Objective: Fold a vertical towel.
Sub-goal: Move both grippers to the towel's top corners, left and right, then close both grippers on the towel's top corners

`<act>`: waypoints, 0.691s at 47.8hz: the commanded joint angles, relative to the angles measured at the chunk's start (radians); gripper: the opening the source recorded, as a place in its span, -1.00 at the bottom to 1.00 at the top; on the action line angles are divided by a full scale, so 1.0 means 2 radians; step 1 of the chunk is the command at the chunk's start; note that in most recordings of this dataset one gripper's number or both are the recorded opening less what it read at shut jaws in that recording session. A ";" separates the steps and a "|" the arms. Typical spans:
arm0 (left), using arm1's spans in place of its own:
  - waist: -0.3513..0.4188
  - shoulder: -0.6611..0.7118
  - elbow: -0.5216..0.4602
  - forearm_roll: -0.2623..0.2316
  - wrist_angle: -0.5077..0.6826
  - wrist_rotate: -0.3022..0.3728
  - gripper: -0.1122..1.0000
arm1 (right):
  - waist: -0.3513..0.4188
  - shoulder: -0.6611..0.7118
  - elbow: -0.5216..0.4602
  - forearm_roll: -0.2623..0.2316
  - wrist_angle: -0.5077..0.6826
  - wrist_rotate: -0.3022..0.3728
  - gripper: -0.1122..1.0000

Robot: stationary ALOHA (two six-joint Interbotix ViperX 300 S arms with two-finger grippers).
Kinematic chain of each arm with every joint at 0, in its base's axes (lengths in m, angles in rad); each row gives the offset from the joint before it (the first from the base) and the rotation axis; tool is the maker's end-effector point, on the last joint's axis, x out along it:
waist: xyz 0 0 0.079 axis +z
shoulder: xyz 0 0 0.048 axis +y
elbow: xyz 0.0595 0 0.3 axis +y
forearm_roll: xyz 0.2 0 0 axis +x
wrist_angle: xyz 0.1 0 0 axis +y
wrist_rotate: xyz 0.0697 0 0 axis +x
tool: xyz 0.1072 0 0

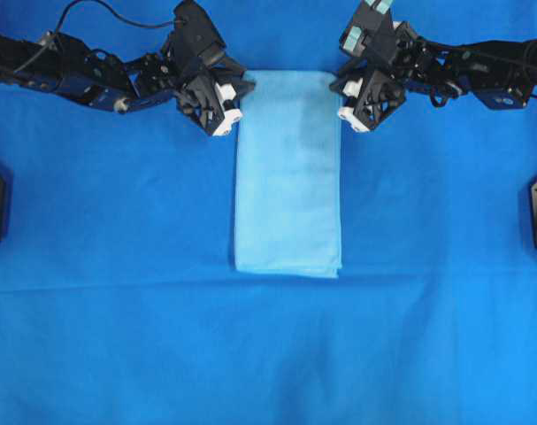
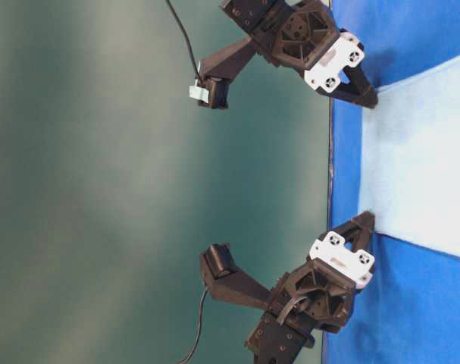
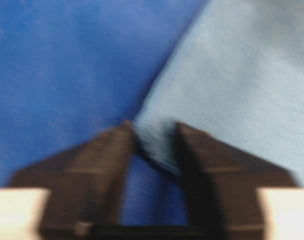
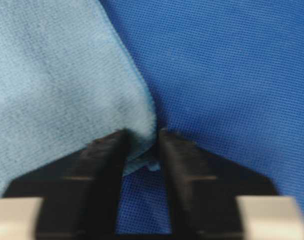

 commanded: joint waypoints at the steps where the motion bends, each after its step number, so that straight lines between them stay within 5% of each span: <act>1: 0.001 -0.005 -0.006 0.002 -0.002 0.004 -0.53 | -0.001 -0.005 -0.005 -0.005 -0.003 -0.001 -0.38; 5: -0.001 -0.005 -0.005 0.002 -0.002 0.005 -0.75 | 0.002 -0.005 -0.005 -0.011 -0.003 -0.001 -0.75; 33: 0.018 -0.071 -0.008 0.002 0.027 0.041 -0.75 | -0.023 -0.058 -0.009 -0.012 -0.002 -0.001 -0.75</act>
